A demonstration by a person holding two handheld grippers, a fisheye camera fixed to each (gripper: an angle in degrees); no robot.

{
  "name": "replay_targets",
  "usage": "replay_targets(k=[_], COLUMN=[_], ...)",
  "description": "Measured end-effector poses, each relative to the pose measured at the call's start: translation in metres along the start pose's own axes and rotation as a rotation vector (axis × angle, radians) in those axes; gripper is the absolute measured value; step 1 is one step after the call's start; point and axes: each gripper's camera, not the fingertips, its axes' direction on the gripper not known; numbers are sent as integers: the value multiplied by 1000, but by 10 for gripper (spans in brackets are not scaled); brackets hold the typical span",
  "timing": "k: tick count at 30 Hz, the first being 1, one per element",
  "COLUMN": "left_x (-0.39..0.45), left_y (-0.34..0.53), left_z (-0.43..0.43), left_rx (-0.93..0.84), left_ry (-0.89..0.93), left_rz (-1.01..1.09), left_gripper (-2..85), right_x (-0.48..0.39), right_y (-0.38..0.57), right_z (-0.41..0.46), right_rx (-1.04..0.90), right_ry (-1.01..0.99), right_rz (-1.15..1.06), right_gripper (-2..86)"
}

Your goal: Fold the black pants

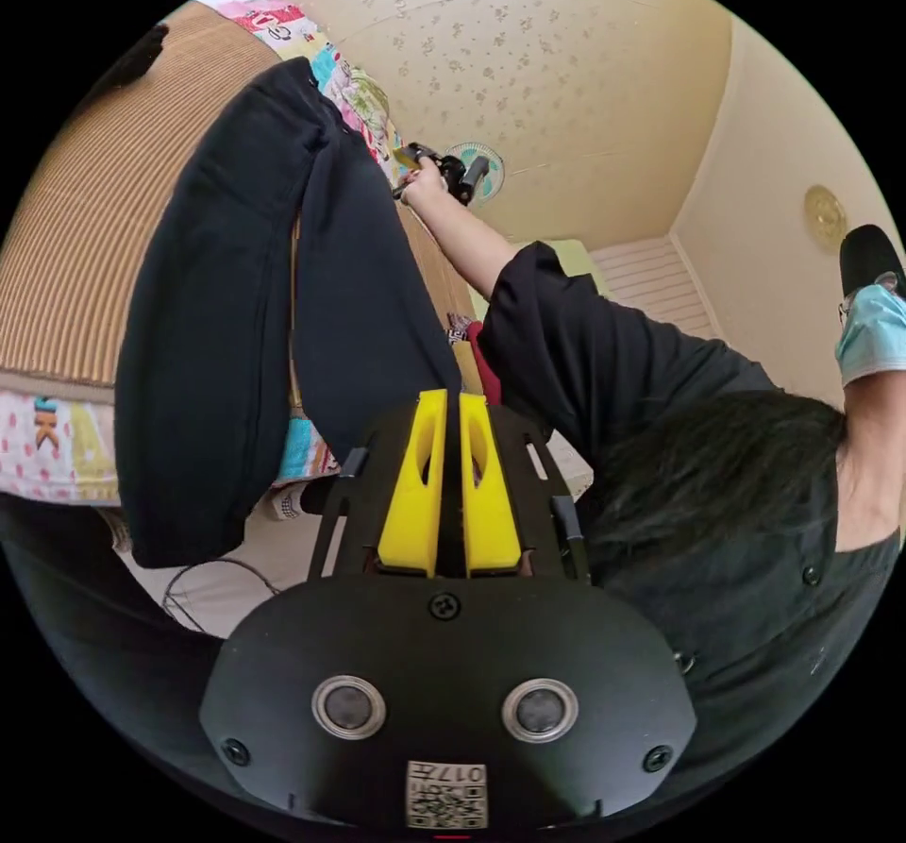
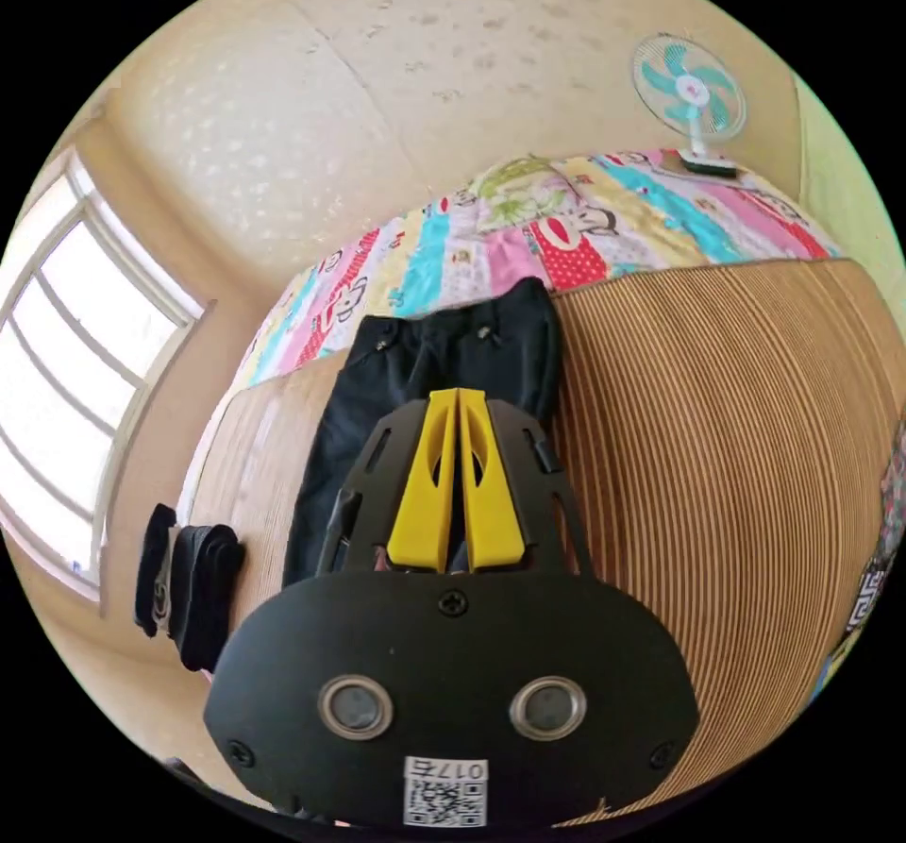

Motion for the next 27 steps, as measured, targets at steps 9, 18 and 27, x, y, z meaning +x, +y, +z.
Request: replay_targets(k=[9, 18, 27], left_x=[-9, -6, -26], left_y=[19, 11, 7], left_z=[-74, -66, -77], left_rx=[131, 77, 125], left_ry=[-4, 136, 305], left_rz=[-125, -176, -282], left_gripper=[31, 35, 12], right_x=[-153, 100, 25], right_y=[8, 88, 16], right_z=[15, 34, 6], right_rx=[19, -377, -93], right_ry=[207, 29, 180], right_rz=[-202, 253, 202], right_gripper=[88, 146, 17])
